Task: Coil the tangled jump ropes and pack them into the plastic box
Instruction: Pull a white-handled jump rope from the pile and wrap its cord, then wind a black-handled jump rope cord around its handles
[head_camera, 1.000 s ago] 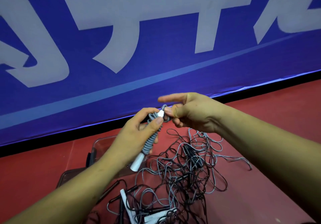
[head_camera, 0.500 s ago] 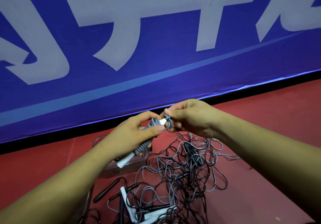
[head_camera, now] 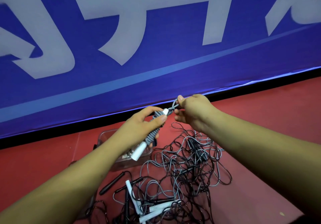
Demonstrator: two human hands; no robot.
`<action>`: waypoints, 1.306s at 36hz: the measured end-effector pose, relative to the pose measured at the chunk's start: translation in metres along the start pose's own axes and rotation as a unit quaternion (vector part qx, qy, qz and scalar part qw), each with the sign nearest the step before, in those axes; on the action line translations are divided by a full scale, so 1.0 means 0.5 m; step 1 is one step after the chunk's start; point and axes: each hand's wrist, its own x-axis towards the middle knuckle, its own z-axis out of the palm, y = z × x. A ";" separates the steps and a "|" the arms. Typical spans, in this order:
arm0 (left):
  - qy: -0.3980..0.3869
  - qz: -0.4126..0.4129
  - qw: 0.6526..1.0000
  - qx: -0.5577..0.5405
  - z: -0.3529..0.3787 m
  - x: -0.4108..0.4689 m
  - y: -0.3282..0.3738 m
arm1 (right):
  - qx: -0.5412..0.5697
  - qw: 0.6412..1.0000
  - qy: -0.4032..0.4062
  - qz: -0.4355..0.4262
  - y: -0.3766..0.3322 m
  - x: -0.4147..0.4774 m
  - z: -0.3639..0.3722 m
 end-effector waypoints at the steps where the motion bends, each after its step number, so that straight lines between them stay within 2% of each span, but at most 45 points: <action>1: -0.012 -0.002 1.000 -0.003 -0.003 0.002 -0.014 | -0.027 1.000 -0.009 -0.001 0.005 0.002 -0.003; 5: -0.040 -0.044 0.998 -0.008 -0.008 0.008 -0.063 | -0.089 0.996 -0.020 -0.012 0.025 0.014 -0.010; 8: -0.040 -0.079 0.995 -0.044 -0.007 0.015 -0.074 | -0.083 0.996 0.018 -0.002 0.026 0.042 -0.010; 11: -0.035 -0.074 0.996 -0.040 -0.006 0.033 -0.080 | -0.079 0.994 0.068 -0.015 0.021 0.081 -0.004; 14: -0.019 -0.085 0.994 -0.066 -0.003 0.076 -0.105 | -0.059 0.995 0.084 -0.003 0.022 0.134 0.014; 17: 0.012 -0.108 0.988 -0.112 0.007 0.116 -0.135 | -0.058 0.996 0.063 0.013 0.046 0.185 0.019; 21: 0.067 -0.144 0.974 -0.161 0.037 0.181 -0.210 | -0.067 0.996 0.009 0.061 0.144 0.258 0.017; 26: 0.119 -0.188 0.962 -0.161 0.064 0.259 -0.345 | -0.048 0.988 -0.042 0.144 0.287 0.333 0.010; 30: 0.164 -0.211 0.952 -0.152 0.095 0.324 -0.466 | -0.062 0.986 -0.026 0.154 0.377 0.402 0.012; 35: 0.156 -0.219 0.958 -0.096 0.135 0.398 -0.569 | -0.117 0.982 -0.006 0.145 0.454 0.481 0.015; 40: 0.208 -0.209 0.953 0.071 0.117 0.472 -0.625 | -0.129 0.980 -0.016 0.153 0.539 0.552 0.027; 42: 0.217 -0.213 0.945 0.117 0.092 0.477 -0.647 | -0.197 0.968 -0.057 0.143 0.581 0.571 0.033; 44: 0.214 -0.227 0.942 0.125 0.063 0.470 -0.672 | -0.318 0.936 -0.109 0.108 0.599 0.567 0.042; 47: 0.202 -0.245 0.939 0.136 0.032 0.445 -0.708 | -0.534 0.826 -0.178 0.023 0.617 0.550 0.033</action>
